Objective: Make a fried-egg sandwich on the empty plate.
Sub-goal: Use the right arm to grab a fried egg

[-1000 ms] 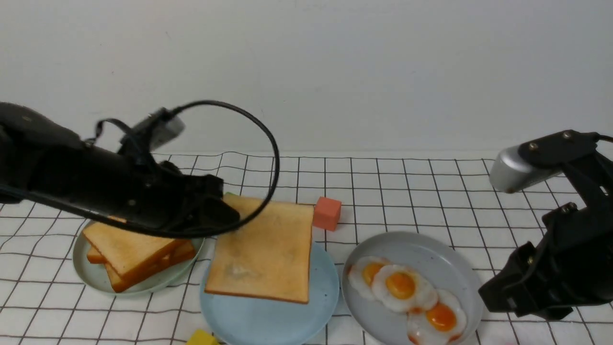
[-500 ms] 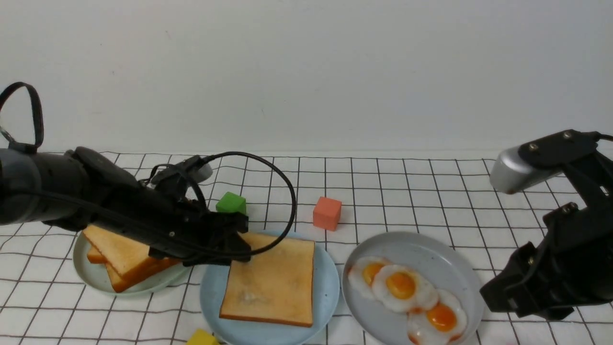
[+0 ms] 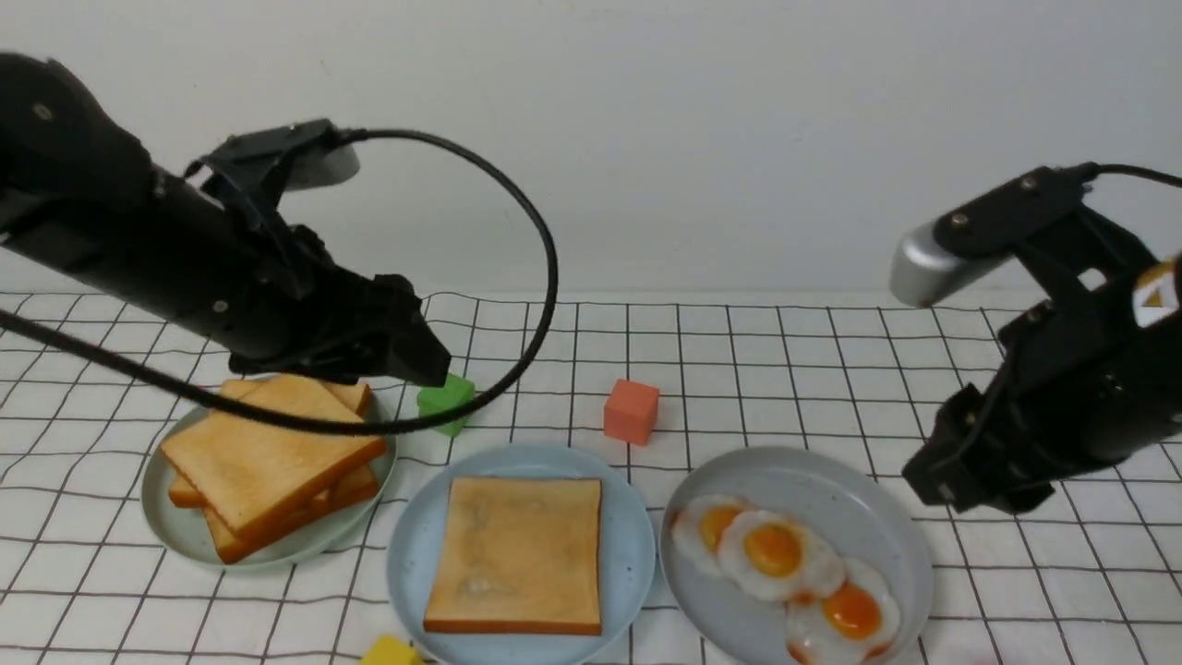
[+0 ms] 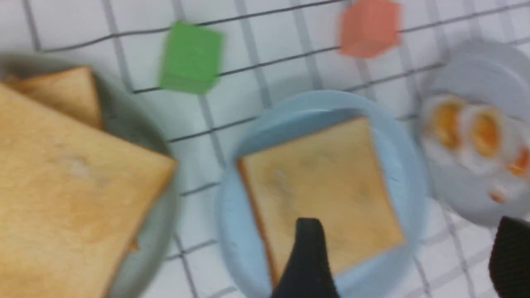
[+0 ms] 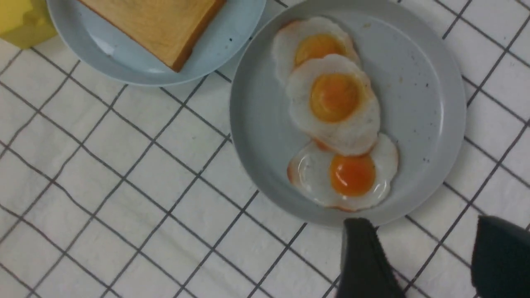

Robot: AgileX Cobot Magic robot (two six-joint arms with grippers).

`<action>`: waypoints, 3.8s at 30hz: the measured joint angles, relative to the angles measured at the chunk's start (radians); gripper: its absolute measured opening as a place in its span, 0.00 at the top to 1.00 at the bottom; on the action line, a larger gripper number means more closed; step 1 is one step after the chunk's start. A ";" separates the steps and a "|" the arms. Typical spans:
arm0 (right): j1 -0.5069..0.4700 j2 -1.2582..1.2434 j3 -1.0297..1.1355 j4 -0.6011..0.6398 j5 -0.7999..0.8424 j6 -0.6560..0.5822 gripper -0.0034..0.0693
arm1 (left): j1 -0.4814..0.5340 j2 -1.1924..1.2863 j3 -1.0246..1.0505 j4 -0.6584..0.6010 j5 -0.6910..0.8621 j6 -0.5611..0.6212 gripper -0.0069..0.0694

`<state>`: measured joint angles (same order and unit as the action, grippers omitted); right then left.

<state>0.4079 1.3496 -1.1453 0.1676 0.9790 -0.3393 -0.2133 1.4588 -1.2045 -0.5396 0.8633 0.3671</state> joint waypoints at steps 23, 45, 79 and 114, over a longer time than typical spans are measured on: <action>-0.022 0.484 -0.079 -0.042 -0.247 -0.184 0.48 | -0.418 -0.607 0.427 0.135 -0.107 -0.182 0.93; -0.109 0.573 -0.084 0.242 -0.281 -0.478 0.56 | -0.418 -0.610 0.428 0.154 -0.084 -0.222 0.93; -0.109 0.503 -0.087 0.257 -0.250 -0.503 0.97 | -0.418 -0.610 0.428 0.162 -0.069 -0.222 0.91; -0.109 0.583 -0.087 0.339 -0.320 -0.529 0.73 | -0.418 -0.610 0.428 0.171 -0.047 -0.243 0.86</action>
<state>0.2993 1.9324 -1.2318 0.5063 0.6586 -0.8682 -0.6315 0.8484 -0.7763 -0.3687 0.8163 0.1237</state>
